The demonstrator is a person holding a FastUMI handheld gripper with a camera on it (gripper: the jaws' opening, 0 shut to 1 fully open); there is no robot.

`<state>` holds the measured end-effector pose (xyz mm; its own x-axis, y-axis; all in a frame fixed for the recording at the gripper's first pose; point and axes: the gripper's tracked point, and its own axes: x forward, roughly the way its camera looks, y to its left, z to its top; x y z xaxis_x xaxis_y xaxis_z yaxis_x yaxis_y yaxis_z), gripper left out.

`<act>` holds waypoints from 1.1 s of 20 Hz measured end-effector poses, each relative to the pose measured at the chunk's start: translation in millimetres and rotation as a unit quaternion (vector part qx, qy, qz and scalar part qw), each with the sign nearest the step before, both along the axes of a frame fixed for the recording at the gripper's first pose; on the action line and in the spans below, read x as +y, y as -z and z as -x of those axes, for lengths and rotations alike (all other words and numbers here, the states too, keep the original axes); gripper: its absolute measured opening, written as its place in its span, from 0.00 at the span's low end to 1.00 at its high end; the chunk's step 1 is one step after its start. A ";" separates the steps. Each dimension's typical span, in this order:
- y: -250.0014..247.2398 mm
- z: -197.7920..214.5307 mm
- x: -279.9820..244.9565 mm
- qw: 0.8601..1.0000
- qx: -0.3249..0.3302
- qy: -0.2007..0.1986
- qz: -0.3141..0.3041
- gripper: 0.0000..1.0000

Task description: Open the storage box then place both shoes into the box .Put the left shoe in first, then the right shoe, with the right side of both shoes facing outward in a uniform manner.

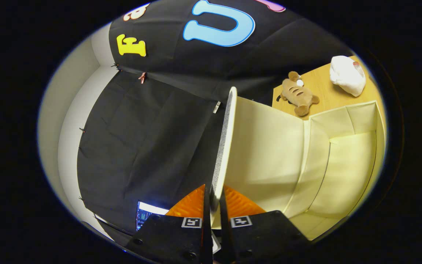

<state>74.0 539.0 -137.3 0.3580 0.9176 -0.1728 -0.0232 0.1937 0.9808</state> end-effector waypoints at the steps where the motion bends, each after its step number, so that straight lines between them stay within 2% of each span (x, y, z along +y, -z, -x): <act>1: 1.5 -1.5 2.3 1.000 -0.007 0.004 0.007 0.21; 3: 4.3 -0.2 9.4 1.000 -0.017 0.009 0.021 0.34; 4: 9.6 0.3 10.9 0.999 -0.024 0.012 0.032 0.46; 7: 16.3 3.1 14.5 0.998 -0.042 0.012 0.052 0.67; 11: 18.8 3.3 11.9 0.996 -0.063 0.016 0.063 0.73; 14: 15.5 9.1 4.3 0.994 -0.078 0.022 0.073 0.90; 16: 9.6 9.9 -6.5 0.991 -0.102 0.028 0.083 0.96; 22: -19.0 13.7 -59.3 0.978 -0.165 0.047 0.114 0.96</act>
<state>60.3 479.7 -118.3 0.5102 0.8287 -0.2302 -0.3035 0.4240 0.8533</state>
